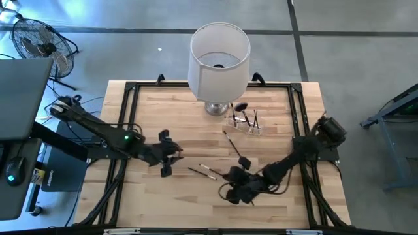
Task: Put items in baskets/containers
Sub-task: Put the eyeshadow brush into the transparent organizer
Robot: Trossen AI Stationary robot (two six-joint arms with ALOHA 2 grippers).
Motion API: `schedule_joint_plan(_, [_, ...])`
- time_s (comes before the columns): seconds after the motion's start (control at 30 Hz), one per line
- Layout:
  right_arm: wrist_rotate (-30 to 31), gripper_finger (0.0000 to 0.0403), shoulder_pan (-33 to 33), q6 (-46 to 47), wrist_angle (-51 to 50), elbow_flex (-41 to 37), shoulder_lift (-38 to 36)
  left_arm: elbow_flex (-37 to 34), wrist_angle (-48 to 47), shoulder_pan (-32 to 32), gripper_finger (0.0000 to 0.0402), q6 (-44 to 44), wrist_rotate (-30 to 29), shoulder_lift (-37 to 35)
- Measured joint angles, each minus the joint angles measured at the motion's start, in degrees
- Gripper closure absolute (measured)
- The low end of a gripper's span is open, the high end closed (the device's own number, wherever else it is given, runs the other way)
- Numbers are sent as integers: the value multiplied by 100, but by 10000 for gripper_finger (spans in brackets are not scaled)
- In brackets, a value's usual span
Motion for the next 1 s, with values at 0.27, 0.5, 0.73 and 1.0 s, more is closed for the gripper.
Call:
schedule_joint_plan(0.27, [1593,390,640,986,782,-1348,-1260,-776,2117,-497,259,166,-1000,-400])
schedule_joint_plan(0.5, [1487,390,423,-985,5982,-3355,-1864,-1726,5961,-311,259,717,-1160,162])
schedule_joint_plan(0.73, [-667,390,-519,-2710,7863,-3209,-1710,-1540,8668,236,259,1280,-194,1302])
schedule_joint_plan(1.0, [-1780,390,-1012,-3605,7851,-2711,-1731,-426,8865,643,259,1432,680,2183])
